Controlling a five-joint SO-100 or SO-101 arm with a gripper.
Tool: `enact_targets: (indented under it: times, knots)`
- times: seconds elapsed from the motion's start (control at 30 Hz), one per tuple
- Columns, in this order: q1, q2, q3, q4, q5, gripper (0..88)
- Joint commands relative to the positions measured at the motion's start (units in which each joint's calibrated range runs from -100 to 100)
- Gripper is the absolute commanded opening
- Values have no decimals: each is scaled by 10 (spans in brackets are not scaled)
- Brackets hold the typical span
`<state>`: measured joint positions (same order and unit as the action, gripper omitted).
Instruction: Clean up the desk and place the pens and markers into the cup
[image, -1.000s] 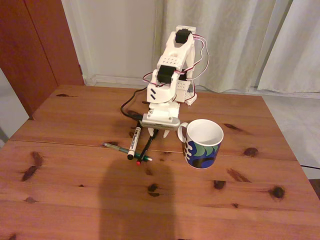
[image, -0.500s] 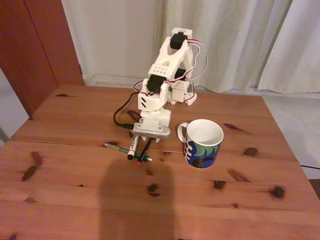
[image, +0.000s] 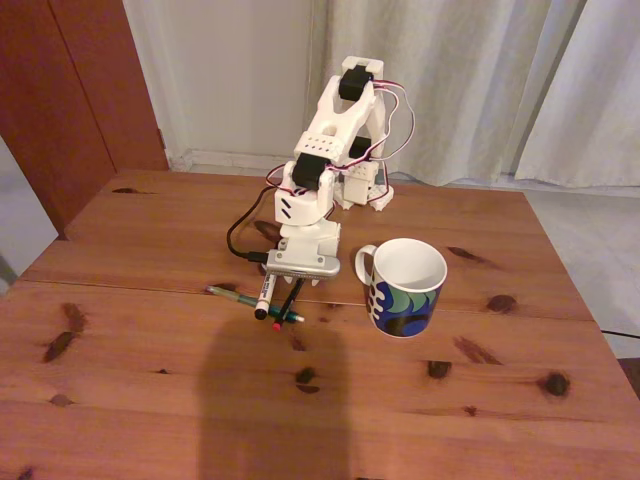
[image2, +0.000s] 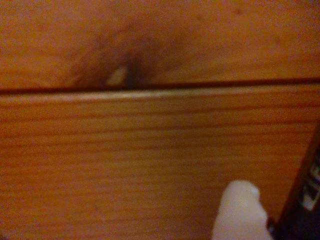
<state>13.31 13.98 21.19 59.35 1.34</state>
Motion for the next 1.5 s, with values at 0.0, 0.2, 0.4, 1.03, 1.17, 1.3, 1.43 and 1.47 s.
enact_targets:
  times: [0.0, 0.2, 0.4, 1.03, 1.17, 1.3, 1.43, 1.47]
  knots:
    - [1, 0, -27, -13, 5, 162]
    - [3, 0, -27, -13, 5, 153]
    - [3, 0, -27, -13, 5, 14]
    - [-2, -85, 32, -13, 1, 6]
    - [-4, -125, 36, -13, 0, 6]
    - [-7, -175, 35, -14, -2, 6]
    - [-29, -207, 37, -14, -17, 6]
    - [-31, -211, 38, -14, -19, 6]
